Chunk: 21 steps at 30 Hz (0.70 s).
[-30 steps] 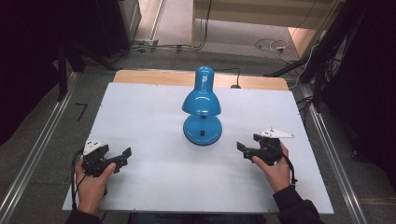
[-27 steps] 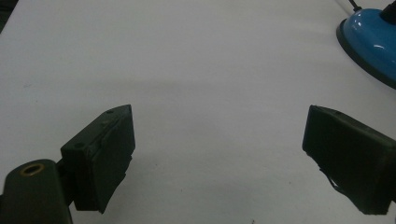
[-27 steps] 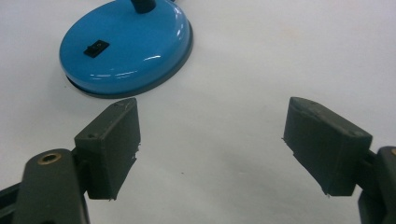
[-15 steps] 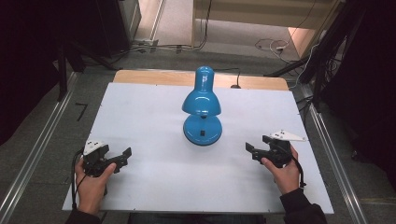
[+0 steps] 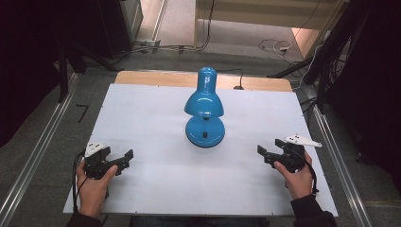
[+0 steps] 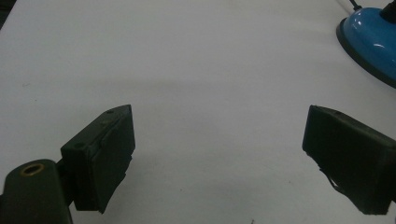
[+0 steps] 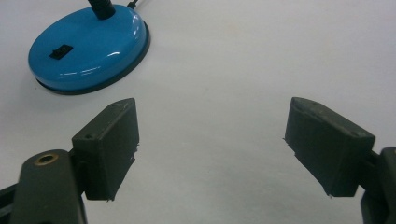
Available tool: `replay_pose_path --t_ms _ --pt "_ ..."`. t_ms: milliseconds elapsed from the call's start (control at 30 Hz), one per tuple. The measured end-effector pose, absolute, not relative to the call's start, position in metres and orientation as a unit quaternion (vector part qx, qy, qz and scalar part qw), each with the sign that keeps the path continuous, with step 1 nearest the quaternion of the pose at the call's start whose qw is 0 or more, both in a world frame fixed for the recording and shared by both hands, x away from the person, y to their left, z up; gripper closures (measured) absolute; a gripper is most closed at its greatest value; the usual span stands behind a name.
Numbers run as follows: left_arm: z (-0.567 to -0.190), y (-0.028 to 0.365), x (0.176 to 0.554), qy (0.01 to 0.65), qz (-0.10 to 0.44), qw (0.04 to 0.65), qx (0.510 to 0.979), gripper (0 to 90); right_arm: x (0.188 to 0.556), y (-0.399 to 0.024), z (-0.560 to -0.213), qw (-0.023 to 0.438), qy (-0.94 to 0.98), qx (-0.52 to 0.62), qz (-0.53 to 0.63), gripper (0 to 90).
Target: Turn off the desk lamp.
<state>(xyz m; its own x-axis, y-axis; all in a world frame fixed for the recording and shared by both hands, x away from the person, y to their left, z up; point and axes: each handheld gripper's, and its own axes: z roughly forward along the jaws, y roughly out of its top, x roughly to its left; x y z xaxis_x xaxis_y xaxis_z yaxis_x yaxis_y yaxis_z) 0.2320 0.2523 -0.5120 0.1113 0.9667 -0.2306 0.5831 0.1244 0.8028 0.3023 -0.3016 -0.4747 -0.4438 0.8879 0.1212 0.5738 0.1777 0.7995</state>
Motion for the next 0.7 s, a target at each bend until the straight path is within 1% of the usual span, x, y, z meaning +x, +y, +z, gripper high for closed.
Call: replay_pose_path --t_ms 700 --pt "-0.513 0.253 0.232 0.626 0.230 0.414 0.620 10.0 0.293 -0.329 -0.470 0.204 0.725 0.512 0.413 16.4"
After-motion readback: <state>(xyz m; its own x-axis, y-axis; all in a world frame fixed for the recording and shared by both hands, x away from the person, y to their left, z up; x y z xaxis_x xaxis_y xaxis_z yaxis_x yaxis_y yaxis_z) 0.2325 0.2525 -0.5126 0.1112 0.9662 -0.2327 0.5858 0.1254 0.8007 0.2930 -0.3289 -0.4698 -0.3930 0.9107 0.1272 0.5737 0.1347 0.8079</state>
